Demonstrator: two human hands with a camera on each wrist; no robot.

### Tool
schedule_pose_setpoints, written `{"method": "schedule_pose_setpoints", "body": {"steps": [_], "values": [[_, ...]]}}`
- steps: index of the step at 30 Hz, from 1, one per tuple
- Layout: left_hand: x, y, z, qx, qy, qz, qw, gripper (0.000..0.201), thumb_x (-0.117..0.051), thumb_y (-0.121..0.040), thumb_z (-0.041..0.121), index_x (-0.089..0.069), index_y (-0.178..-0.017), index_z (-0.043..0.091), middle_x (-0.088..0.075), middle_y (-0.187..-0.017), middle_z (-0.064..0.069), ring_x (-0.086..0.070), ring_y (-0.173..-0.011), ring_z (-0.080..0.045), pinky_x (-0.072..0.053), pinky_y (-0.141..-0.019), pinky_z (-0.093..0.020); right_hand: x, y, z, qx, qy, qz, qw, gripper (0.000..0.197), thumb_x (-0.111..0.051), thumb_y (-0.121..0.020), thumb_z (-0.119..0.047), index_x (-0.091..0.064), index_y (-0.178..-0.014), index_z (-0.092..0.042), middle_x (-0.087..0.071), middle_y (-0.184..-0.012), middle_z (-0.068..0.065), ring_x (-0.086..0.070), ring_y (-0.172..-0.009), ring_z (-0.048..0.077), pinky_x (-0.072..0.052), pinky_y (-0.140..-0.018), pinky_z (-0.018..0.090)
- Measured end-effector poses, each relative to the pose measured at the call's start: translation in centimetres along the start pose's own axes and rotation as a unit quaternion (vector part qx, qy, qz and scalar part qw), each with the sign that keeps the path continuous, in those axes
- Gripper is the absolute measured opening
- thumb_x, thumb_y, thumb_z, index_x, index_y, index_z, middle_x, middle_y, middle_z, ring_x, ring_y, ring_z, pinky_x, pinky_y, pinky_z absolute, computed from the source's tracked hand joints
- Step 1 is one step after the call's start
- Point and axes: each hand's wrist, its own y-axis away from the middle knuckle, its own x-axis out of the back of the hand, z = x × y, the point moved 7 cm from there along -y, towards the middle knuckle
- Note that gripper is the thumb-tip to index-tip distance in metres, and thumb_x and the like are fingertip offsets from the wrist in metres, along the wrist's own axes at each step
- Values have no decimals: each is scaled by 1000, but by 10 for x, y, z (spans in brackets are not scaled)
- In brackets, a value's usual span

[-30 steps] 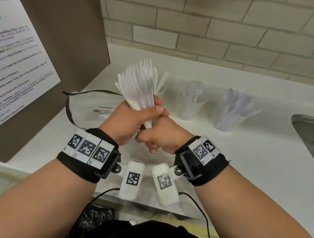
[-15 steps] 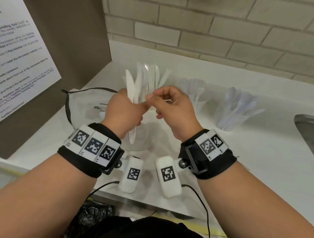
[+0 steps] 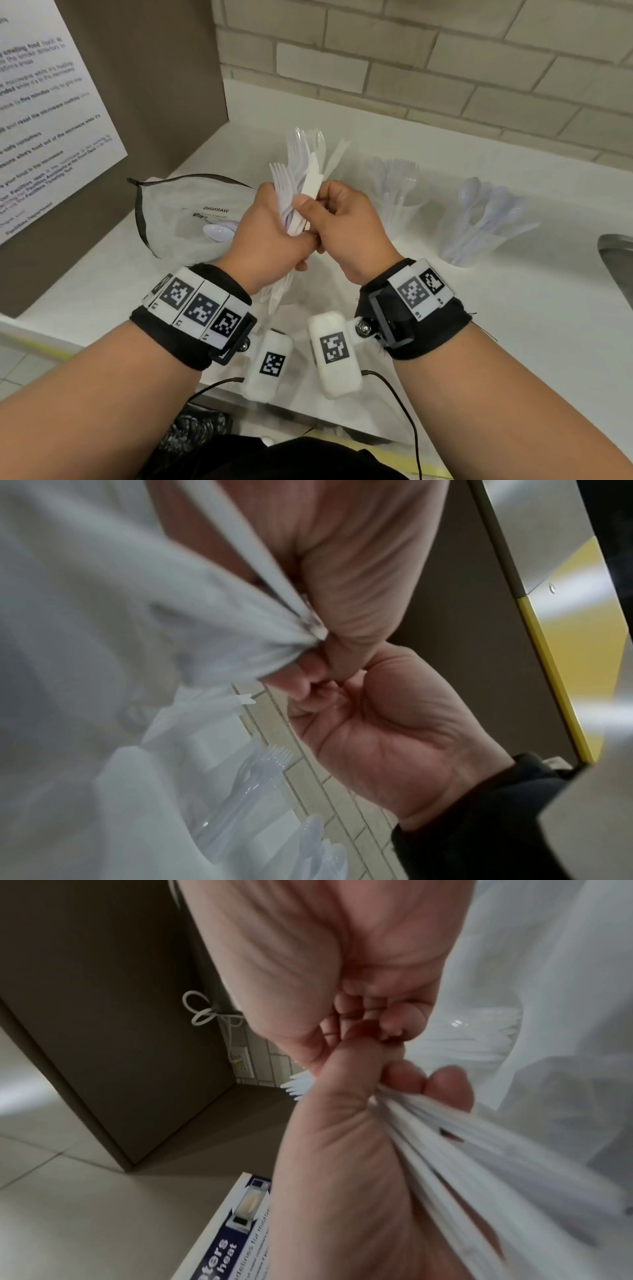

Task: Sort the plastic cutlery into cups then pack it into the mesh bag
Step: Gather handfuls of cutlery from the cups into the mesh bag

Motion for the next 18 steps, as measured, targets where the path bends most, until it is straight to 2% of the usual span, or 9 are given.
{"method": "schedule_pose_setpoints", "body": {"steps": [3, 6, 10, 13, 15, 18], "values": [[-6, 2, -4, 22, 92, -39, 995, 38, -62, -84, 0, -40, -114, 10, -62, -94, -14, -62, -61, -19, -57, -56, -35, 3, -1, -1, -15, -24, -6, 1000, 27, -57, -94, -18, -53, -98, 9, -52, -66, 15, -47, -42, 20, -44, -45, 29], [-13, 4, -5, 22, 147, -66, 987, 31, -56, -93, 10, -40, -120, 10, -60, -93, -11, -62, -68, -18, -58, -62, -35, 4, -2, -2, -20, -21, -16, 999, 27, -50, -97, -19, -52, -106, 7, -53, -71, 18, -47, -42, 23, -46, -46, 34], [-16, 7, -8, 37, 193, -69, 978, 24, -47, -99, 19, -43, -121, 14, -61, -94, -10, -63, -74, -21, -59, -66, -35, 5, -1, -1, -22, -40, -21, 999, 21, -45, -99, -13, -57, -111, 0, -55, -74, 9, -47, -41, 9, -41, -41, 24], [-16, 7, -12, 72, 238, -76, 966, 27, -45, -100, 21, -46, -125, 14, -62, -90, -8, -62, -68, -18, -57, -64, -35, 4, 0, 3, -38, -81, -25, 996, 22, -45, -100, -11, -56, -113, 2, -55, -80, 14, -47, -47, 13, -40, -43, 25], [-17, 6, -13, 87, 271, -85, 955, 30, -45, -100, 21, -48, -129, 12, -65, -90, -8, -63, -69, -20, -57, -66, -39, 3, 0, 4, -50, -101, -30, 993, 20, -44, -100, -11, -57, -110, 0, -56, -81, 14, -49, -49, 16, -40, -44, 26], [-14, 5, -15, 99, 269, -86, 954, 29, -44, -100, 20, -51, -127, 12, -69, -100, -10, -70, -86, -32, -58, -76, -44, 5, -1, 5, -67, -123, -35, 990, 16, -42, -100, -10, -55, -107, -5, -55, -79, 6, -57, -59, 18, -45, -46, 27]]}}
